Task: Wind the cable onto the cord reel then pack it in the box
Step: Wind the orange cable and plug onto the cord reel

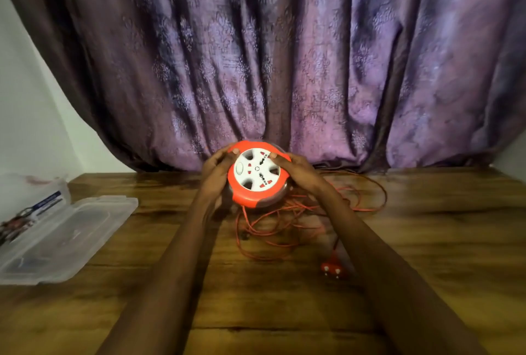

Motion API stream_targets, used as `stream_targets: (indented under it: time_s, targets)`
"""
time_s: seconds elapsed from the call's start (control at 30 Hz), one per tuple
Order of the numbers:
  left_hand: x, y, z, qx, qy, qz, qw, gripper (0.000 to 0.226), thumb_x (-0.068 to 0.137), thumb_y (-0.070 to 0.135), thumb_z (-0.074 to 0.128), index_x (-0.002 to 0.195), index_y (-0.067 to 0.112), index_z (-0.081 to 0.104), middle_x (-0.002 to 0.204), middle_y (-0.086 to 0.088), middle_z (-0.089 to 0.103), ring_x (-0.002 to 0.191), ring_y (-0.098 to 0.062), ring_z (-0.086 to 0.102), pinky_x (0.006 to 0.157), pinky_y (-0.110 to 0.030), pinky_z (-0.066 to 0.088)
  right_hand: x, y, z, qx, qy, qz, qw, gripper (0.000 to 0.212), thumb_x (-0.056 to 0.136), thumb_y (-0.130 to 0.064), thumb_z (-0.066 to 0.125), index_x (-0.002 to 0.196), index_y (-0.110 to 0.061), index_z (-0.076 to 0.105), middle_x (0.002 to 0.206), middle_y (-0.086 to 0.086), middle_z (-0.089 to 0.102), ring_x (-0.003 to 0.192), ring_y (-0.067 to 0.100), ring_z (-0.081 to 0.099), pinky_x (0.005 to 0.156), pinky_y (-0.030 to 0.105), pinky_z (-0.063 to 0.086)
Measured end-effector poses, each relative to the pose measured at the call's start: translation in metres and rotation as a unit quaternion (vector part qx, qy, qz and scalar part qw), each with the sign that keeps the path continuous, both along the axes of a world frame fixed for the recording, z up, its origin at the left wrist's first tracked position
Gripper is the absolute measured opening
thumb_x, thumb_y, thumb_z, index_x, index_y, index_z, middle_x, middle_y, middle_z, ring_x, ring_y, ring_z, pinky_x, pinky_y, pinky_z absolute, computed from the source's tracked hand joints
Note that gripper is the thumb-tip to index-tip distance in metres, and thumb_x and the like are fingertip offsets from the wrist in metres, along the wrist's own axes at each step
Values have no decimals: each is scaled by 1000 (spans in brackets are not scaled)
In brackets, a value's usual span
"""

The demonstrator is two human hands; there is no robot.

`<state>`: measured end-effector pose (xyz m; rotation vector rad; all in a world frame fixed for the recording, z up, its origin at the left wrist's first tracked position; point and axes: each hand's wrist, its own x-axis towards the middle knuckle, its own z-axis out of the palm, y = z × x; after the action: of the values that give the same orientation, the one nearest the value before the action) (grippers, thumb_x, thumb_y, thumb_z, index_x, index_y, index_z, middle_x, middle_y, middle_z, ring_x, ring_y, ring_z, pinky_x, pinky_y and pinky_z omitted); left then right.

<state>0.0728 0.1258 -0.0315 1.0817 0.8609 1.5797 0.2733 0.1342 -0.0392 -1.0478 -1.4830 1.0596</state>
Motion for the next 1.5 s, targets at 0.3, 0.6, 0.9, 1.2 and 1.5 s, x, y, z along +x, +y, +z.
stream_targets:
  time_s: [0.3, 0.6, 0.9, 1.2, 1.5]
  targets:
    - [35, 16, -28, 47, 133, 62, 988, 19, 95, 12, 63, 113, 7, 65, 96, -3, 70, 85, -6, 62, 78, -23, 50, 52, 12, 18, 45, 149, -181, 971, 28, 91, -36, 69, 103, -11, 66, 71, -4, 72, 53, 13, 61, 47, 26, 49]
    - [41, 20, -40, 85, 192, 143, 967, 12, 88, 10, 71, 89, 10, 60, 73, -3, 63, 57, 6, 55, 60, -14, 44, 59, 14, 17, 1, 253, -169, 953, 42, 92, -35, 69, 124, -17, 48, 103, 10, 70, 57, 16, 65, 46, 32, 58]
    - [25, 9, -66, -57, 678, -38, 732, 94, 73, 80, 56, 150, 30, 39, 162, -5, 29, 150, -28, 23, 123, -54, 12, 58, 4, 34, 67, 264, -137, 952, 32, 94, -23, 66, 121, -18, 49, 116, 10, 66, 75, 15, 73, 44, 31, 56]
    - [77, -37, -34, 101, 728, 164, 658, 50, 92, 59, 47, 109, 16, 66, 121, -15, 65, 114, -38, 60, 98, -47, 43, 98, -12, 9, 51, 252, -208, 944, 33, 95, -26, 66, 121, -16, 50, 119, 13, 68, 78, 12, 71, 48, 32, 59]
    - [166, -36, -58, 130, 739, -130, 648, 93, 82, 83, 32, 157, 28, 20, 167, -1, 12, 154, -25, 5, 124, -50, 0, 160, -47, 7, 42, 241, -252, 936, 29, 94, -30, 66, 114, -20, 49, 112, 6, 65, 78, 13, 68, 57, 36, 60]
